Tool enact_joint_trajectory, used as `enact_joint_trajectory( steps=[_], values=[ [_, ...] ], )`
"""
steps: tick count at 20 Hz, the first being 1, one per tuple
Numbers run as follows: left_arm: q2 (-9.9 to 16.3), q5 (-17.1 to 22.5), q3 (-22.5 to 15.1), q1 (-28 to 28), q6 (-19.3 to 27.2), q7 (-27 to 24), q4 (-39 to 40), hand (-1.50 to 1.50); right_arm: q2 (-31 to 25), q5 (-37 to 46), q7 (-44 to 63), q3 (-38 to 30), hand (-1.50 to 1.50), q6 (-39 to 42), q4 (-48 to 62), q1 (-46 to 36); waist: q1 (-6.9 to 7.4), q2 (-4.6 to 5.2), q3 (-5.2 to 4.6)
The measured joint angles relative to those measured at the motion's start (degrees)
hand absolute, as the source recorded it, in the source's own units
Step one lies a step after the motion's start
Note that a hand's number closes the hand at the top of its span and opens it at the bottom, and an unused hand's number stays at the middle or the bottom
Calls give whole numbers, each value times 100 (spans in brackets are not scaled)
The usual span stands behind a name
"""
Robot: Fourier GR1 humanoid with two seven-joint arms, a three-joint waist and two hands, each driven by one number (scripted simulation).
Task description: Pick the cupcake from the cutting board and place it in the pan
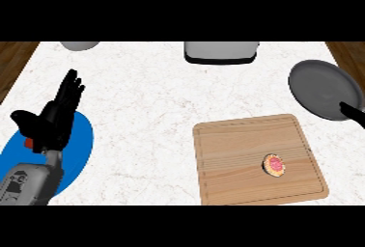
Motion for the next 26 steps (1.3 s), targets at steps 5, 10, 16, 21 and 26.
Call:
enact_joint_trajectory(
  steps=[5, 10, 16, 21, 26],
  values=[
    [-97, -73, 96, 9, -91, 25, -26, 0, 367, 506, 594, 423, -150, 183, 13, -231, 4, 1, -1],
    [-162, -162, 259, -49, -266, -69, 154, 0, 834, 1033, 881, 623, -150, 348, 331, -489, 0, 3, 1],
    [-259, -290, 338, -52, -315, 100, 7, 0, 1179, 1606, 723, 631, -150, 597, 998, -542, 0, 2, 3],
    [-344, -420, 428, 15, -404, 157, -88, 0, 1576, 1903, 590, 737, -150, 941, 1407, -741, 2, 1, 3],
    [-473, -536, 522, -54, -456, 141, -10, 0, 1887, 2272, 351, 886, -150, 1214, 1735, -817, -4, 2, 2]
  ],
)
